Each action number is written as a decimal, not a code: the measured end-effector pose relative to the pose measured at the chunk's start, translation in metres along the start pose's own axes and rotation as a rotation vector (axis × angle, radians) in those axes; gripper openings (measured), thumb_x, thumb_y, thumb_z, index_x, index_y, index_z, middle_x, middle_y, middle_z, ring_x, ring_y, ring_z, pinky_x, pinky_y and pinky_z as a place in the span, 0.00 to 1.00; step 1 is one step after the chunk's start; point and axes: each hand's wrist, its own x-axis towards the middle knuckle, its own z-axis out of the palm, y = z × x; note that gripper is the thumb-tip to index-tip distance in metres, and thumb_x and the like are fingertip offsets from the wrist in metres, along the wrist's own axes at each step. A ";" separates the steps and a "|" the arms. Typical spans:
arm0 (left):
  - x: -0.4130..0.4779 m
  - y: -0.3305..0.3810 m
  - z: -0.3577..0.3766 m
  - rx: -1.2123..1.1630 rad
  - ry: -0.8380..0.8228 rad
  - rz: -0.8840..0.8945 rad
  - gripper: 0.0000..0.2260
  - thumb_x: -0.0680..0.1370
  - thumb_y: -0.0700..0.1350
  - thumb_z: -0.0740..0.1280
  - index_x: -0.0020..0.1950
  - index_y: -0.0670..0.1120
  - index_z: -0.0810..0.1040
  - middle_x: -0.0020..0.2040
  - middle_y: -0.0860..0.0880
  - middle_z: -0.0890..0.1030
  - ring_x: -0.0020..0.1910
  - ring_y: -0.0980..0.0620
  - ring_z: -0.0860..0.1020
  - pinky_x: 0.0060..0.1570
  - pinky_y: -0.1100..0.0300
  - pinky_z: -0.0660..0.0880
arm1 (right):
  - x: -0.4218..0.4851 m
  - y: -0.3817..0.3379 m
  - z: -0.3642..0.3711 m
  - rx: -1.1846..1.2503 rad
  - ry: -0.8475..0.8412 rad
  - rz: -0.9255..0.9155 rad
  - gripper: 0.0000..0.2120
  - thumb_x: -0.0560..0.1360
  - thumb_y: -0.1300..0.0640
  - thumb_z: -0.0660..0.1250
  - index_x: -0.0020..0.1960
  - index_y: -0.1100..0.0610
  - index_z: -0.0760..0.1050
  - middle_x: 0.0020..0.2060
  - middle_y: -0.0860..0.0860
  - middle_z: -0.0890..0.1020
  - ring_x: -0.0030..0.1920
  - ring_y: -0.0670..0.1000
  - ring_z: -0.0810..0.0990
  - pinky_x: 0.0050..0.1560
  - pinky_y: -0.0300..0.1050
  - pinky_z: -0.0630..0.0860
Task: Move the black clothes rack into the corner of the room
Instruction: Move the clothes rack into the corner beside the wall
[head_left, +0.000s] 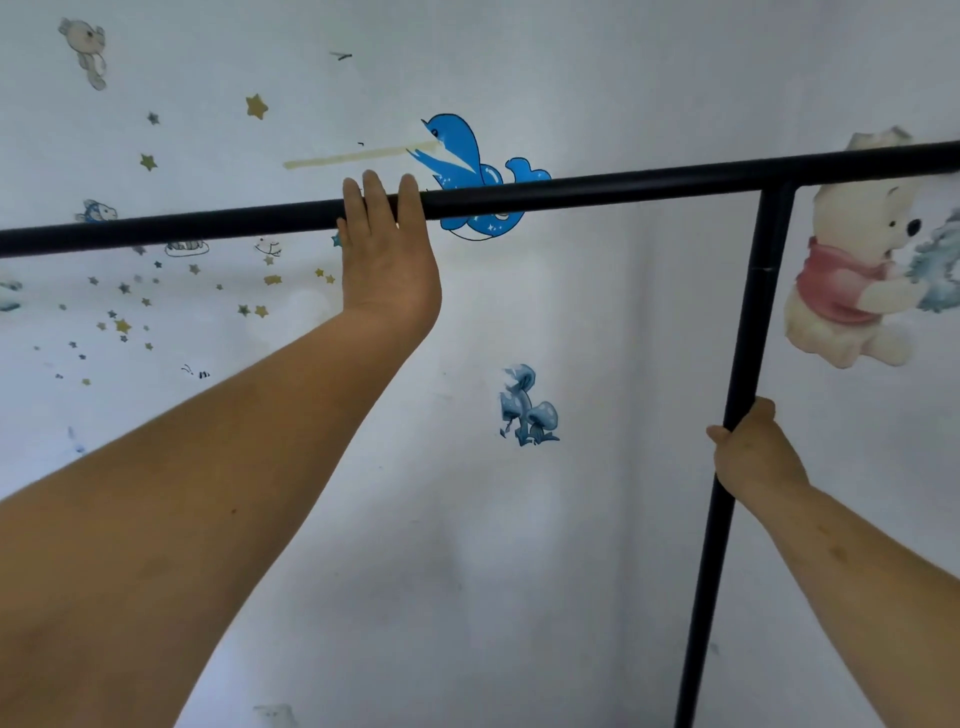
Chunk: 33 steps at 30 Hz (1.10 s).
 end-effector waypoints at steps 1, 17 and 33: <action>-0.003 -0.001 0.000 -0.003 0.007 -0.002 0.32 0.78 0.34 0.58 0.79 0.42 0.47 0.79 0.36 0.48 0.78 0.35 0.45 0.77 0.44 0.49 | -0.002 0.000 0.000 -0.009 0.011 0.002 0.19 0.78 0.65 0.59 0.66 0.60 0.59 0.58 0.60 0.78 0.53 0.61 0.78 0.44 0.48 0.71; -0.006 0.004 0.004 -0.013 0.008 -0.010 0.34 0.75 0.31 0.56 0.78 0.38 0.45 0.77 0.30 0.46 0.77 0.31 0.43 0.69 0.44 0.68 | -0.019 0.009 0.001 0.018 0.107 -0.027 0.12 0.79 0.60 0.56 0.62 0.58 0.62 0.57 0.56 0.80 0.47 0.58 0.79 0.42 0.48 0.74; -0.005 0.002 0.000 -0.058 -0.066 -0.007 0.35 0.76 0.32 0.57 0.79 0.40 0.41 0.79 0.34 0.42 0.78 0.34 0.40 0.67 0.53 0.67 | -0.016 0.006 0.001 0.000 0.114 -0.044 0.14 0.80 0.56 0.58 0.63 0.60 0.62 0.54 0.60 0.79 0.40 0.55 0.73 0.38 0.49 0.71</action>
